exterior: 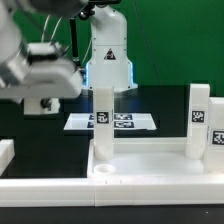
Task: Assemble desk
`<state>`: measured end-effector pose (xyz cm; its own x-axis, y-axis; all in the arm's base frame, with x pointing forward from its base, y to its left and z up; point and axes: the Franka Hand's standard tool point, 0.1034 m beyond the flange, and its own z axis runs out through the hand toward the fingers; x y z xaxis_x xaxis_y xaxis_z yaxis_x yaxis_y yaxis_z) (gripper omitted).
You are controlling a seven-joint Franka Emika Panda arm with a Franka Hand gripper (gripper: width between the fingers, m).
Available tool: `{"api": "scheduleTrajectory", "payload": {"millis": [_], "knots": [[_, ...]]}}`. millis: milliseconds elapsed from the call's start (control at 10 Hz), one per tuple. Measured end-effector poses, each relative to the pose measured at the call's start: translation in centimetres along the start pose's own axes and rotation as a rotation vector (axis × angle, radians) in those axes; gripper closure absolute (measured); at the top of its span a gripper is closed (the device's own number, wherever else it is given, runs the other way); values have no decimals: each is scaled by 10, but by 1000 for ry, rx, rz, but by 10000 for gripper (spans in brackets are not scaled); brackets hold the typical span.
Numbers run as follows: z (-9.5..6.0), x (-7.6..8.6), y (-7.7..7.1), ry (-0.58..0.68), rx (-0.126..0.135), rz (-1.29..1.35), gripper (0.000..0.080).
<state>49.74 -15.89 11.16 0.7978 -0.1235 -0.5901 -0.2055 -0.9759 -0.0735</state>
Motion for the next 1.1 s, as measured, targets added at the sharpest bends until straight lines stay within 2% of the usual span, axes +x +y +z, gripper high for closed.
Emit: {"api": "scheduleTrajectory", "payload": {"millis": [100,200,300,400,500,700,800,900,1000,1100], "knots": [[-36,2,-5,110,-4,-15,512],[-66,5,-6,212,-14,-25,512],[-78,5,-3,260,-22,-42,512],[-78,13,-1,363,-33,-38,511],[-75,12,-1,438,-34,-36,511],[-84,20,-2,579,-44,-11,511],[-107,31,-24,676,-21,23,511],[-121,42,-48,757,1,63,511],[-127,51,-77,828,19,107,511],[-127,58,-98,917,19,115,511]]}}
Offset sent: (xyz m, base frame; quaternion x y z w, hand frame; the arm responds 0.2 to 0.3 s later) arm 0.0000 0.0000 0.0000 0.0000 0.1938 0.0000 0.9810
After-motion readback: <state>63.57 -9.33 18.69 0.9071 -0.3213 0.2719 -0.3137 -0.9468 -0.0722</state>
